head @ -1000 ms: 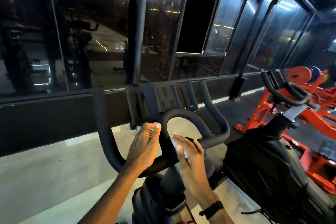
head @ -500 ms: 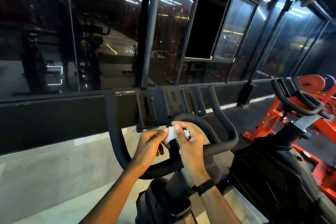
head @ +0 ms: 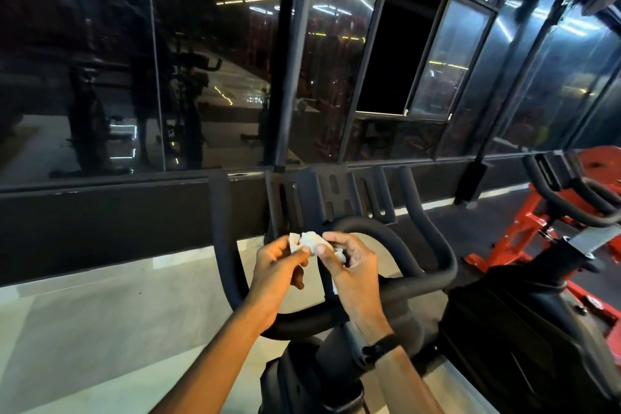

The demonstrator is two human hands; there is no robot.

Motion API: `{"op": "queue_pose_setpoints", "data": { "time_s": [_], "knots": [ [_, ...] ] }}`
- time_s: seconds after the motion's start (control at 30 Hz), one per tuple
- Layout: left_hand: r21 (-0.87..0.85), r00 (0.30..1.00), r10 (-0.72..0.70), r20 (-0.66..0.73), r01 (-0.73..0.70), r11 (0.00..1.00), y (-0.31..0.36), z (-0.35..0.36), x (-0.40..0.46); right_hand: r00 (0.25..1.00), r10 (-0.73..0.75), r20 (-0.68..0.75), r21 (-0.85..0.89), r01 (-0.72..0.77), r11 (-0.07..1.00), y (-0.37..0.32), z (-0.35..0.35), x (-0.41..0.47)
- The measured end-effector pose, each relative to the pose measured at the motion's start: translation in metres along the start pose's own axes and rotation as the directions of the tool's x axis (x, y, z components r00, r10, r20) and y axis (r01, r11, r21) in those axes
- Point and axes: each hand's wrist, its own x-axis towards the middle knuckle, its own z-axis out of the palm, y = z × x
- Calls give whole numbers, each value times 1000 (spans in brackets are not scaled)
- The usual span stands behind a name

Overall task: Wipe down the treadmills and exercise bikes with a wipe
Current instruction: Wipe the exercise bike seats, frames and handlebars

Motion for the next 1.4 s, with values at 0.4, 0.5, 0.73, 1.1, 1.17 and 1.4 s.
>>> {"op": "queue_pose_setpoints", "data": {
  "time_s": [0.4, 0.5, 0.73, 1.1, 1.17, 1.4],
  "knots": [
    [-50, 1000, -7, 30, 9, 999, 0, 0, -1, 988, 55, 146, 174, -80, 981, -8, -10, 2],
    [-67, 1000, -26, 16, 27, 997, 0, 0, 0, 979, 151, 134, 292, -185, 939, -8, -13, 2],
    [-135, 997, -81, 17, 82, 987, 0, 0, 1, 961, 220, 166, 535, -275, 799, -13, -17, 1],
    [-324, 982, -178, 63, 188, 927, 8, -3, 0, 941, 265, 209, 653, -336, 678, -21, -22, 1],
    [-383, 975, -199, 96, 221, 897, 9, -5, -1, 938, 279, 207, 644, -345, 683, -21, -21, 1],
    [-476, 943, -298, 151, 333, 814, 13, -9, 2, 939, 237, 248, 685, -343, 643, -21, -26, 0]
  ]
}}
